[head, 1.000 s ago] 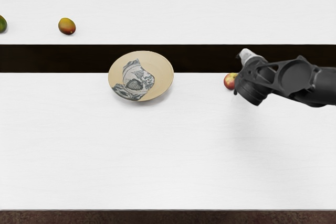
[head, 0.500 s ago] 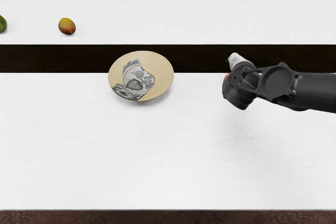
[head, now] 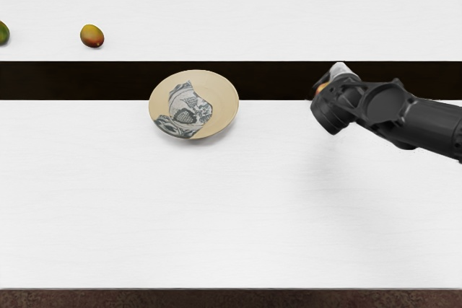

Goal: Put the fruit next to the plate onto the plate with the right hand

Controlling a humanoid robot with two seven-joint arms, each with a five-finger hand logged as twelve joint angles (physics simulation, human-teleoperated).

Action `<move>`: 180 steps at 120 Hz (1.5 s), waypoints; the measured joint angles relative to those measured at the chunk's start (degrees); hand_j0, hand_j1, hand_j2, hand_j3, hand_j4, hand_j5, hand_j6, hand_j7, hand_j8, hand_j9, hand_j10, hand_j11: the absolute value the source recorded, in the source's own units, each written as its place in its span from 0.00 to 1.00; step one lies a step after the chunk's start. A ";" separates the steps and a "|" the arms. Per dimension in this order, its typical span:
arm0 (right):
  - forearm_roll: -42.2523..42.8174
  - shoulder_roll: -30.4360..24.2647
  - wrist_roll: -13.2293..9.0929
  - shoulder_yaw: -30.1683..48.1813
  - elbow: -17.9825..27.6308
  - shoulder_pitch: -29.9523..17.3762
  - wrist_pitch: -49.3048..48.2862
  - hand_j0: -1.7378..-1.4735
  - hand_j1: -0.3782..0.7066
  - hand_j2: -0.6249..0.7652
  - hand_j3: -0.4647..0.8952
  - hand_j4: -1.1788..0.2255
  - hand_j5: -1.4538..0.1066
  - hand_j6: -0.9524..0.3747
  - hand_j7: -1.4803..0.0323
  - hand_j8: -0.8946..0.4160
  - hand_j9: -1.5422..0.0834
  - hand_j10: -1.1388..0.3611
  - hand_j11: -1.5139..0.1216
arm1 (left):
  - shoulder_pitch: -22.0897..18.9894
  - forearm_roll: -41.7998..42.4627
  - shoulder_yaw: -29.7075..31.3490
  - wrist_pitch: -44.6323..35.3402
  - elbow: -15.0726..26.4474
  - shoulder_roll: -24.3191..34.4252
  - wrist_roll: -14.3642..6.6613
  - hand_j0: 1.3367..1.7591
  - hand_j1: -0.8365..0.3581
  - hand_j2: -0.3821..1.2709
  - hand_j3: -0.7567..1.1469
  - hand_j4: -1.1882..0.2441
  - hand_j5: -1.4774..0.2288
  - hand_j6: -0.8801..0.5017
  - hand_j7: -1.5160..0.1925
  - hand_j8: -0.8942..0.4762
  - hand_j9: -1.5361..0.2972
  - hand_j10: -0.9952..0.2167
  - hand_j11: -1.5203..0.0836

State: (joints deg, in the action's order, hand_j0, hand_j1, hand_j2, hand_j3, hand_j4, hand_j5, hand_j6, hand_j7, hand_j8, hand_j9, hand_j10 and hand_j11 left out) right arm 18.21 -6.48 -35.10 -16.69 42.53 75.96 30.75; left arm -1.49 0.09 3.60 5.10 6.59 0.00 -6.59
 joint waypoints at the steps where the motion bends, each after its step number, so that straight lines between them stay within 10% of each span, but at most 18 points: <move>1: -0.05 -0.05 0.00 0.61 -0.57 -0.06 0.02 0.34 0.63 0.54 0.34 0.31 0.30 0.47 0.33 0.45 0.29 0.41 0.27 | 0.00 0.00 0.00 0.00 0.00 0.00 0.00 0.76 0.98 0.23 0.40 0.82 0.86 0.63 0.88 0.64 0.83 0.81 0.94; 21: -0.39 -2.25 -0.01 25.78 -6.82 -3.66 -2.88 0.34 0.68 0.61 0.34 0.27 0.24 0.51 0.27 0.47 0.26 0.30 0.24 | 0.00 0.00 0.00 0.00 0.00 0.00 0.00 0.76 0.98 0.23 0.40 0.82 0.86 0.63 0.88 0.64 0.83 0.81 0.94; 37: -4.79 -3.30 -0.03 54.63 -7.85 -10.99 -24.14 0.35 0.68 0.57 0.34 0.27 0.21 0.51 0.25 0.48 0.25 0.29 0.22 | 0.04 0.00 0.00 0.00 0.00 0.00 0.00 0.76 0.98 0.23 0.40 0.82 0.86 0.63 0.88 0.64 0.83 0.81 0.94; 55: -12.58 -2.50 0.00 66.34 -5.88 -15.13 -41.48 0.35 0.66 0.54 0.34 0.27 0.20 0.50 0.24 0.49 0.24 0.28 0.22 | 0.00 0.00 0.00 0.00 0.00 0.00 0.00 0.76 0.98 0.23 0.40 0.82 0.86 0.63 0.88 0.64 0.83 0.81 0.94; 111: -3.02 6.33 0.07 54.71 -14.06 -10.28 -46.98 0.35 0.69 0.57 0.34 0.28 0.19 0.52 0.23 0.50 0.24 0.30 0.21 | 0.00 0.00 0.00 0.00 0.00 0.00 0.00 0.76 0.98 0.23 0.40 0.82 0.86 0.63 0.88 0.64 0.83 0.81 0.94; 180: -4.91 6.47 0.07 52.84 -13.39 -8.02 -48.47 0.35 0.62 0.54 0.34 0.30 0.26 0.51 0.31 0.49 0.31 0.27 0.29 | 0.00 0.00 0.00 0.00 0.00 0.00 0.00 0.76 0.98 0.23 0.40 0.82 0.86 0.63 0.88 0.64 0.83 0.81 0.94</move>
State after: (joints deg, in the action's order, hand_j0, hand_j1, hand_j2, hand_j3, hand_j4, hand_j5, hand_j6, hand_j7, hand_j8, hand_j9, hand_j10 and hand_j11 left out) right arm 13.30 -0.01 -35.03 36.15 29.14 67.94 -17.72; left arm -1.49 0.09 3.60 5.10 6.59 0.00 -6.59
